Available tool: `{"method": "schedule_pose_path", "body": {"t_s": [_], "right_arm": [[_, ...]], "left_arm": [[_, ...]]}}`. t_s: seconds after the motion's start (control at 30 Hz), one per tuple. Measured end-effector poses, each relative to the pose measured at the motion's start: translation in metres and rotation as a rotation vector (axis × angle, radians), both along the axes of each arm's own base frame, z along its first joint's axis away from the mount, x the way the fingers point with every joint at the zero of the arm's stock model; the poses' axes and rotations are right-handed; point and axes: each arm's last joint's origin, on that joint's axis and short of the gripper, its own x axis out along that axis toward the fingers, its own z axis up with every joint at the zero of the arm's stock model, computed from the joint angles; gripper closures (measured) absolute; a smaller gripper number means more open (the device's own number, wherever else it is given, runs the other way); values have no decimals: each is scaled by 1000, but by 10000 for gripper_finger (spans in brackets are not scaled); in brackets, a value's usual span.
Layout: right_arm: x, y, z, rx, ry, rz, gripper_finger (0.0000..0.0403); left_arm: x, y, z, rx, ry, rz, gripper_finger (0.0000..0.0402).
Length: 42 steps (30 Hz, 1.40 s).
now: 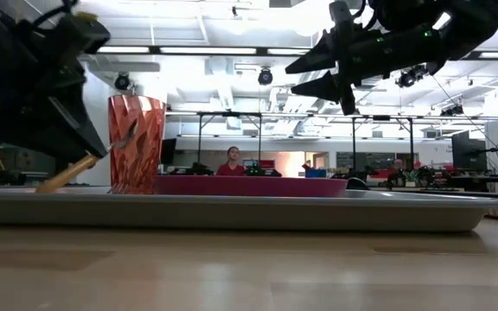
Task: Pick and place plate/cup/fork/spoon on tray
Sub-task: Put the yellow spoon on the gray serving tray to the left of the pink plate
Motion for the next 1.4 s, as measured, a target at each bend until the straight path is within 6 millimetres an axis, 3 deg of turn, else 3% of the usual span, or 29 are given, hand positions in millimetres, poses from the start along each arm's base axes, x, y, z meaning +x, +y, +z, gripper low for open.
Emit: {"method": "schedule_pose_path", "body": {"t_s": [0.53,1.1,1.4], "right_arm": [[0,0,-1,1,10,-1,208],[0,0,-1,1,9,-2,208],[0,0,-1,1,13,-2,208]], "left_arm": [[21,34,-3,-31,172,-37,333],[21,35,-3,-1,194,-68,332],[16,32,-3,-25,131,61,332]]}}
